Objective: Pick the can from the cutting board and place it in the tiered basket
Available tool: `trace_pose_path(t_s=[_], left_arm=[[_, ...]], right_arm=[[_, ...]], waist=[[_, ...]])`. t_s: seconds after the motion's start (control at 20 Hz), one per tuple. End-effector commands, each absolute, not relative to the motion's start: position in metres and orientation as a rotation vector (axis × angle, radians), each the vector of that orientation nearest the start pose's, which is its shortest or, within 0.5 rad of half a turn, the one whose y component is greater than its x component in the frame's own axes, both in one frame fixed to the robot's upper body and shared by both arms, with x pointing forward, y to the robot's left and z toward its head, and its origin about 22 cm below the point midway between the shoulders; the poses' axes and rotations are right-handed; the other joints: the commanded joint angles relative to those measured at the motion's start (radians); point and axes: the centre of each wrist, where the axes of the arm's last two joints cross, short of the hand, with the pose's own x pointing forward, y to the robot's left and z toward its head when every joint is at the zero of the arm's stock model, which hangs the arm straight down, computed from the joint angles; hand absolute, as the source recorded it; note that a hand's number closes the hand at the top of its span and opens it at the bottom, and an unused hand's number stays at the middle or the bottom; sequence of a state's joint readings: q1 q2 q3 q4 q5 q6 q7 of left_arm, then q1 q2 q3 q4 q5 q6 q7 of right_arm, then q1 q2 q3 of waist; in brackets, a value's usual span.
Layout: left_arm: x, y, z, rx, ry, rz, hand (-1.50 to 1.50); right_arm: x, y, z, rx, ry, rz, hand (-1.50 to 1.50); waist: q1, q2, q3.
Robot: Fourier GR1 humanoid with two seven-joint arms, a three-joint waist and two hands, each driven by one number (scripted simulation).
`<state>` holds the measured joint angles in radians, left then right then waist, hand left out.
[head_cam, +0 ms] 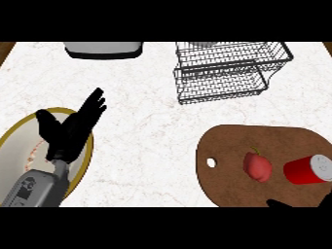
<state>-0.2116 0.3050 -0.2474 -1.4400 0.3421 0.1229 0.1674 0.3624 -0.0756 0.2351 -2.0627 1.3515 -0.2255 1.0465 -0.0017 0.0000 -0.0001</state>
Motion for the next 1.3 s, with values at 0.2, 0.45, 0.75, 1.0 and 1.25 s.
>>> trace_pose_path(t_s=[0.2, 0.45, 0.75, 1.0, 1.25], left_arm=[[0.288, 0.239, 0.034, -0.102, -1.4, -0.157, 0.0], [0.27, 0.233, 0.015, -0.101, -1.393, -0.153, 0.0], [0.275, 0.232, 0.035, -0.1, -1.393, -0.138, 0.0], [0.275, 0.225, 0.02, -0.116, -1.375, -0.136, 0.0], [0.288, 0.219, 0.028, -0.13, -1.39, -0.152, 0.0]], right_arm=[[0.167, -0.22, 0.036, -1.348, -0.766, 0.091, -1.5], [0.184, -0.25, 0.022, -1.331, -0.75, 0.059, -1.5], [0.182, -0.27, 0.005, -1.331, -0.729, 0.085, -1.5], [0.182, -0.252, -0.007, -1.244, -0.786, 0.157, 1.5], [0.204, -0.239, -0.015, -1.289, -0.879, 0.227, 1.5]], waist=[[-0.002, 0.0, 0.0], [0.002, 0.0, 0.0], [0.002, -0.001, 0.001], [0.002, 0.0, 0.001], [0.004, 0.003, 0.001]])
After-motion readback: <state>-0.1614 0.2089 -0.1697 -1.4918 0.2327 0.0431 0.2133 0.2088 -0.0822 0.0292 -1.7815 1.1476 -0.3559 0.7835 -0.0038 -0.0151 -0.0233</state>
